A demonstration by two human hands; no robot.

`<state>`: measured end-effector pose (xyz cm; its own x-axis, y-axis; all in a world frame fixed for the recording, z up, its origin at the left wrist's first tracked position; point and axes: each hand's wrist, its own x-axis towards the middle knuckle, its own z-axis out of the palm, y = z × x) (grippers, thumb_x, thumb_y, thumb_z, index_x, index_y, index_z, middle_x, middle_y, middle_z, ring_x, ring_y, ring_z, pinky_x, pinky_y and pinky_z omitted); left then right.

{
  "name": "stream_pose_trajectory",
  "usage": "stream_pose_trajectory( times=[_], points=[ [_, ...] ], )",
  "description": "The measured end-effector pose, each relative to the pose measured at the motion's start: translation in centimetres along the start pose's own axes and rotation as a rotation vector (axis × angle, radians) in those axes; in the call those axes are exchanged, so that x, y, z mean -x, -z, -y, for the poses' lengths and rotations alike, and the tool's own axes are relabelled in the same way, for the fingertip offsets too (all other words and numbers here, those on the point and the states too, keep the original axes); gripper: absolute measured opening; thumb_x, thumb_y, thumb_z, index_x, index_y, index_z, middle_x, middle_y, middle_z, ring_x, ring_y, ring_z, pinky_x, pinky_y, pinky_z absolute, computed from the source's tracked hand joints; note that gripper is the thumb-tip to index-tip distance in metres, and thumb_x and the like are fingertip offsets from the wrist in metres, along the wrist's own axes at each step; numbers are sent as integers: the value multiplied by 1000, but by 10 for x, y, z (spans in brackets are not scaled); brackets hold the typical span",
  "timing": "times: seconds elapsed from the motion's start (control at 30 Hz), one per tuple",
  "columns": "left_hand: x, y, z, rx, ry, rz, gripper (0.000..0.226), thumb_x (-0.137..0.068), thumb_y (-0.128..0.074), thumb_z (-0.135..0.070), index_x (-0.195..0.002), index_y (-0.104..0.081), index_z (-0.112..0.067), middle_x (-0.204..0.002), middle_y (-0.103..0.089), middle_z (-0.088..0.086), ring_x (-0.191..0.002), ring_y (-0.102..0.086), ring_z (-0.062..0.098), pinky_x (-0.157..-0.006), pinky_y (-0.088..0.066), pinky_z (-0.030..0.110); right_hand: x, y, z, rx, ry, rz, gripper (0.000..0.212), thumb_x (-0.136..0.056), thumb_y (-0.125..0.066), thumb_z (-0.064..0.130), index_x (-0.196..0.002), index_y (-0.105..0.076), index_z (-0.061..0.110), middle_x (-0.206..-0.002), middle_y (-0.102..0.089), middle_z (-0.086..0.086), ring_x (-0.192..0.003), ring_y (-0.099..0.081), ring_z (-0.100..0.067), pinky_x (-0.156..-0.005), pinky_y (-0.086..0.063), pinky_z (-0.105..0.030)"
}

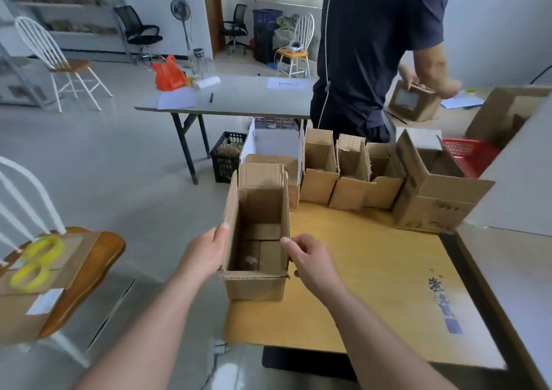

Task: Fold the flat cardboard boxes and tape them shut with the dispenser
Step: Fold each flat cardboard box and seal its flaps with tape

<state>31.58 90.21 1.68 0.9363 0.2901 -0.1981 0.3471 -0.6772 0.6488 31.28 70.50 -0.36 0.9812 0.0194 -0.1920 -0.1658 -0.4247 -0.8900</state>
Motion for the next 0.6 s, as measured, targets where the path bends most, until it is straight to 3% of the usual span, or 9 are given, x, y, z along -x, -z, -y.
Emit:
stream_pose_trajectory(
  times=[0.3,0.6],
  points=[
    [-40,14,6,-20,-90,80,52,-104,-24,-40,-133,-53,-8,-136,-54,17,-126,-47,32,-97,-37,33,-17,-23,21,91,-51,-118,28,-91,-53,49,-86,-59,22,-69,-57,9,-66,-54,-17,-65,-46,-32],
    [-46,16,1,-40,-140,114,53,-104,-22,-41,-132,-53,-8,-133,-55,17,-123,-49,33,-96,-38,35,-14,-27,34,166,-81,-160,33,-93,-49,48,-92,-61,18,-76,-62,4,-70,-54,-13,-63,-42,-30]
  ],
)
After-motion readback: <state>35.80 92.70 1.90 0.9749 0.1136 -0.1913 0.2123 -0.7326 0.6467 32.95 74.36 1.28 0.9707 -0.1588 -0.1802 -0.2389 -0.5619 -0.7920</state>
